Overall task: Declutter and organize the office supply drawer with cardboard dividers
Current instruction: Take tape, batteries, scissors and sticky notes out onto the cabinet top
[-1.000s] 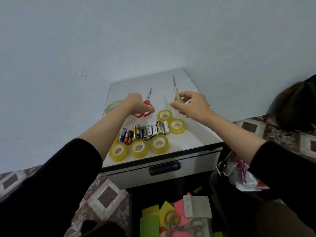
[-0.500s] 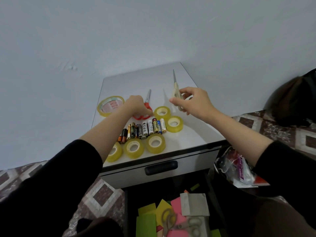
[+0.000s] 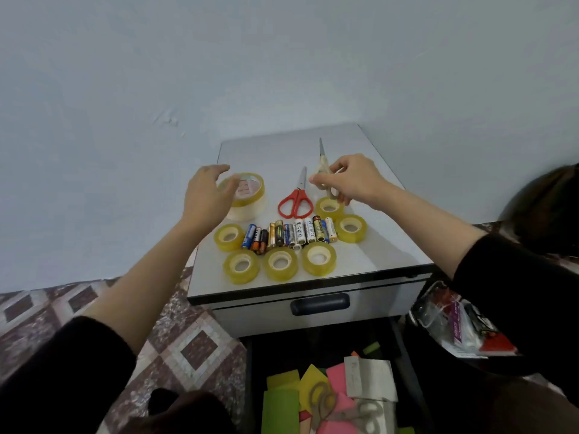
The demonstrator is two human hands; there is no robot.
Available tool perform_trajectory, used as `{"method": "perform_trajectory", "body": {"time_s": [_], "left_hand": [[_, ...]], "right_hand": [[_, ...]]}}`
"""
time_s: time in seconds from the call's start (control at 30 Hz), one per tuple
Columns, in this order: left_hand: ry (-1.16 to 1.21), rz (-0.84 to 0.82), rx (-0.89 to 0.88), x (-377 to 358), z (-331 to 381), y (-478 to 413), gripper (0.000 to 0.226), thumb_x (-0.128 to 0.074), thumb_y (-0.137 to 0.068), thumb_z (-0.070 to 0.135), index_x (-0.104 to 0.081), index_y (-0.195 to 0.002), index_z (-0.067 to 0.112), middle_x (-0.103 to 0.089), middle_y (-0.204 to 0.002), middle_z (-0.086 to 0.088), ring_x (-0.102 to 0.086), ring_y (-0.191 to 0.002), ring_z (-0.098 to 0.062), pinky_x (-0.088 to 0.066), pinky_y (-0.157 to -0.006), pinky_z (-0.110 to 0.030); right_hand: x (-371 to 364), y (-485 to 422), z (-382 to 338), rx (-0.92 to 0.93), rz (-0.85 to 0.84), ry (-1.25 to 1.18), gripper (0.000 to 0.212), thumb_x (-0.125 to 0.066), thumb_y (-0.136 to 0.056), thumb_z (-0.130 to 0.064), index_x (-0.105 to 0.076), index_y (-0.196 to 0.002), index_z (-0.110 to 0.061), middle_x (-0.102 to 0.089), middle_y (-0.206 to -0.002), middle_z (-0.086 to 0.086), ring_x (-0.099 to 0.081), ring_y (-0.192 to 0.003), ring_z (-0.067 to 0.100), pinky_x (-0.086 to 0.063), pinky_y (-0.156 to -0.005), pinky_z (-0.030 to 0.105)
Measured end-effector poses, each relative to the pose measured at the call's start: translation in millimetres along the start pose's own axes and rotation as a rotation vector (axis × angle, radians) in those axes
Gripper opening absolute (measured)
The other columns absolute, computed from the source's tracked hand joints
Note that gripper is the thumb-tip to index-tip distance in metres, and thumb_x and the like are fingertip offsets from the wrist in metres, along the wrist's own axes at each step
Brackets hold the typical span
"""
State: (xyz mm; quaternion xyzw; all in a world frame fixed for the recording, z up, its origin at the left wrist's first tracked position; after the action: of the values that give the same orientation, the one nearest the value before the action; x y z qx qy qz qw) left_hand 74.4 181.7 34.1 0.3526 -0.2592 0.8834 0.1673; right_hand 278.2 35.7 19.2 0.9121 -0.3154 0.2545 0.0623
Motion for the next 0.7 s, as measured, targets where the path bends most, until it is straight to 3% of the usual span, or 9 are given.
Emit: {"method": "perform_trajectory", "body": {"time_s": [0.1,0.3,0.4,0.47,0.5,0.57,0.63,0.7], "left_hand": [[0.081,0.004,0.074,5,-38,28,0.047,-0.042,-0.097,0.035,-0.045,-0.135,0.008,-0.046,-0.139,-0.009,-0.044,-0.126,-0.022,-0.034,-0.107,-0.036],[0.135,-0.108,0.110,-22,-66,67,0.051,-0.034,-0.099,0.035,-0.034,-0.142,0.007,-0.039,-0.146,-0.009,-0.036,-0.134,-0.021,-0.025,-0.111,-0.033],[0.156,-0.074,0.096,-22,-66,67,0.051,-0.032,-0.100,0.035,-0.034,-0.142,0.006,-0.039,-0.145,-0.009,-0.036,-0.134,-0.022,-0.025,-0.112,-0.034],[0.110,-0.051,0.085,-21,-69,66,0.047,-0.028,-0.100,0.039,-0.050,-0.129,0.010,-0.053,-0.132,-0.009,-0.048,-0.122,-0.023,-0.034,-0.103,-0.034],[0.087,-0.041,0.066,-21,-69,67,0.043,-0.026,-0.100,0.040,-0.061,-0.109,0.015,-0.063,-0.112,-0.007,-0.057,-0.103,-0.019,-0.041,-0.090,-0.034],[0.079,-0.013,0.057,-20,-68,67,0.042,-0.025,-0.101,0.035,-0.048,-0.069,0.022,-0.056,-0.073,0.002,-0.050,-0.069,-0.010,-0.034,-0.063,-0.028],[0.076,-0.004,0.062,-19,-68,68,0.042,-0.026,-0.101,0.032,-0.046,-0.067,0.016,-0.053,-0.070,0.002,-0.046,-0.066,-0.012,-0.029,-0.058,-0.026],[0.054,-0.025,0.062,-20,-72,68,0.042,-0.028,-0.101,0.032,-0.058,-0.082,0.008,-0.060,-0.083,-0.003,-0.052,-0.078,-0.018,-0.031,-0.064,-0.024]], "right_hand": [[-18,-10,-11,0.014,-0.040,0.136,0.043,-0.075,-0.074,-0.037,-0.068,-0.084,0.004,-0.059,-0.058,0.004,-0.051,-0.042,0.013,-0.042,-0.039,0.015],[-61,-27,-13,-0.017,-0.115,0.340,0.042,-0.072,-0.074,-0.044,-0.069,-0.079,-0.003,-0.054,-0.045,0.000,-0.049,-0.047,0.012,-0.045,-0.055,0.025],[-73,-35,-11,-0.029,-0.126,0.369,0.042,-0.073,-0.073,-0.045,-0.064,-0.077,-0.005,-0.056,-0.057,0.002,-0.051,-0.055,0.015,-0.047,-0.061,0.028],[-79,-39,-9,-0.028,-0.136,0.410,0.043,-0.072,-0.073,-0.047,-0.056,-0.067,-0.007,-0.054,-0.062,0.003,-0.050,-0.055,0.015,-0.043,-0.054,0.025],[-82,-40,-8,-0.025,-0.139,0.440,0.045,-0.072,-0.073,-0.048,-0.051,-0.062,-0.010,-0.052,-0.061,0.002,-0.048,-0.053,0.013,-0.039,-0.049,0.023],[-86,-41,-8,-0.018,-0.145,0.488,0.047,-0.071,-0.074,-0.050,-0.047,-0.060,-0.012,-0.050,-0.060,0.001,-0.047,-0.054,0.013,-0.034,-0.046,0.022],[-89,-40,-8,-0.016,-0.152,0.508,0.046,-0.070,-0.076,-0.049,-0.048,-0.060,-0.012,-0.051,-0.058,0.000,-0.049,-0.055,0.013,-0.034,-0.046,0.022],[-91,-39,-9,-0.012,-0.154,0.512,0.045,-0.069,-0.077,-0.047,-0.049,-0.058,-0.011,-0.050,-0.054,0.000,-0.047,-0.051,0.011,-0.032,-0.045,0.021]]}}
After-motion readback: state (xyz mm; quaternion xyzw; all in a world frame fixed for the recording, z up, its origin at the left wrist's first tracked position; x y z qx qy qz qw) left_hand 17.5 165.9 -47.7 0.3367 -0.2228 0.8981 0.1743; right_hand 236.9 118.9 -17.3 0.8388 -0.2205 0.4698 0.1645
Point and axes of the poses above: each hand's wrist, its own y-axis away from the middle knuckle, its own x-axis out of the back of the hand, z = x × y, the point moved 8 cm from there along -y, towards the middle knuckle
